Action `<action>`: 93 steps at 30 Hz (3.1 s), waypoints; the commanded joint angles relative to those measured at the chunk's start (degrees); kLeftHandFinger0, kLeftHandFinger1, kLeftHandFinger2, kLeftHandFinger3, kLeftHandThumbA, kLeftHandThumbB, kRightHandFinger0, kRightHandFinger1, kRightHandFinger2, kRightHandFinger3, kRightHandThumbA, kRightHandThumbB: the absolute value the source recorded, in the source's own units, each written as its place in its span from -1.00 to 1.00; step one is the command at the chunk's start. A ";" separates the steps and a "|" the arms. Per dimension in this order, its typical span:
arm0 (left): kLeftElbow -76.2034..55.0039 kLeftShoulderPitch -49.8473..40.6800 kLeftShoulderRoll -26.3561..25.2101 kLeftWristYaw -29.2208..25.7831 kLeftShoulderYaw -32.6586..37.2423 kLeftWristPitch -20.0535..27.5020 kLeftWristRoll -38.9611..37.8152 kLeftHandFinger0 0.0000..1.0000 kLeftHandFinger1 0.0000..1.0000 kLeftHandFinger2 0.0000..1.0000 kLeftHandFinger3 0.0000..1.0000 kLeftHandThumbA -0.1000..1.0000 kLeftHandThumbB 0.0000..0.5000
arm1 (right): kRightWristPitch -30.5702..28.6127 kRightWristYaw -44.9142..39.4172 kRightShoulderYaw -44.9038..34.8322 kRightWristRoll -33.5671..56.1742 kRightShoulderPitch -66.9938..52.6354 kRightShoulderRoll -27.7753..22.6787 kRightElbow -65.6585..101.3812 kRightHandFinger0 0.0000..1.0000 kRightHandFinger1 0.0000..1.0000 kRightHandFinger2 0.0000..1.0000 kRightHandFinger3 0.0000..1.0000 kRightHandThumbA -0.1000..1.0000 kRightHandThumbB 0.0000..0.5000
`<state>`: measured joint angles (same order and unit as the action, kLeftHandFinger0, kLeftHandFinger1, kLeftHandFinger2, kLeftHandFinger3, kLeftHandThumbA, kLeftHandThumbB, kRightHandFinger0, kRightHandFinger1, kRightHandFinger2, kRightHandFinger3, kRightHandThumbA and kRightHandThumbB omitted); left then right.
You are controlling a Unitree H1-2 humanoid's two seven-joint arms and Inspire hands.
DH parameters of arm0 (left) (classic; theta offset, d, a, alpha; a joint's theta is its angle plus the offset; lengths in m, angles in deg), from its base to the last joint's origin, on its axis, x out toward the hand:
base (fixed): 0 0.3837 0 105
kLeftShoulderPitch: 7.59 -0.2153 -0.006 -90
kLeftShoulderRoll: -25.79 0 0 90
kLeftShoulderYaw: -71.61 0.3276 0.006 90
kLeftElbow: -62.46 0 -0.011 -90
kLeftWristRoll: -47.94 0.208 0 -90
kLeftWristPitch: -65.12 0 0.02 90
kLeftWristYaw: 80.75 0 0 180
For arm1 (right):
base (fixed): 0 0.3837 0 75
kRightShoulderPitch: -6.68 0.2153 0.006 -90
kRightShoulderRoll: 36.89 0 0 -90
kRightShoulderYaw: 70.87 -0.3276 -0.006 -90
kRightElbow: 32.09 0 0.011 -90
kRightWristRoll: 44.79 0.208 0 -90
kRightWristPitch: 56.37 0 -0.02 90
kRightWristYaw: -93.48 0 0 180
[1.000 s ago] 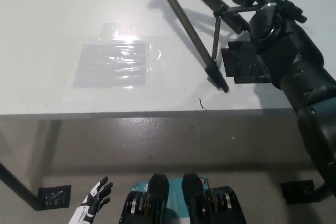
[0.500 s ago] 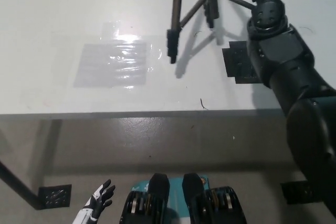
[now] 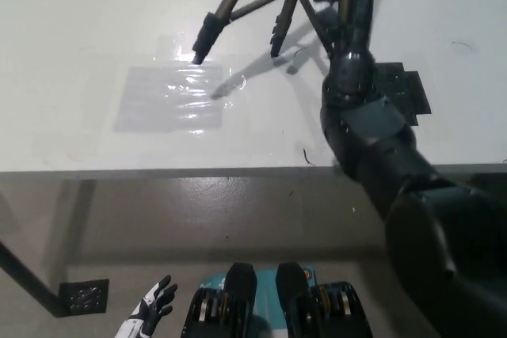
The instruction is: A tripod lies near the right hand side of the table and the robot grab a leg of the tripod using its right hand and put it up right.
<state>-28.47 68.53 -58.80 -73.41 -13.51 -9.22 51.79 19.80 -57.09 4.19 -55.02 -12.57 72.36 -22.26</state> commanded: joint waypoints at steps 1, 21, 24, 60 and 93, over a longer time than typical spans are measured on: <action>-1.37 0.09 -0.68 0.48 0.27 2.25 0.30 1.00 1.00 1.00 1.00 1.00 0.47 | -6.30 2.60 2.99 0.91 -2.52 1.68 -0.18 -1.00 -0.97 -0.22 -0.31 -1.00 -0.46; -0.73 0.67 -0.91 0.49 0.48 2.79 0.51 1.00 1.00 1.00 1.00 1.00 0.43 | -10.54 13.01 34.20 -12.43 -13.83 -1.08 -1.10 -1.00 -0.51 0.36 0.28 -1.00 -0.44; -0.92 0.49 -0.84 0.64 0.59 2.41 0.12 1.00 1.00 1.00 1.00 1.00 0.44 | -10.02 10.61 34.25 -10.46 -13.78 -1.13 -1.17 -0.78 -0.13 0.63 0.46 -0.74 -0.38; -0.29 -0.51 -1.39 0.22 0.54 1.75 1.15 1.00 1.00 1.00 1.00 1.00 0.58 | 14.36 -37.44 9.88 44.68 -18.28 -12.93 75.65 1.00 1.00 1.00 1.00 0.75 1.00; 1.01 -0.06 -1.37 1.01 1.27 2.14 -0.50 1.00 1.00 1.00 1.00 1.00 0.43 | -11.32 -35.40 32.20 19.04 -78.74 -17.01 125.78 1.00 1.00 1.00 1.00 0.95 0.99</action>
<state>-27.17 69.04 -58.93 -73.41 -12.17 -9.45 51.75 23.27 -79.44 21.44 -31.98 -75.10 56.54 65.49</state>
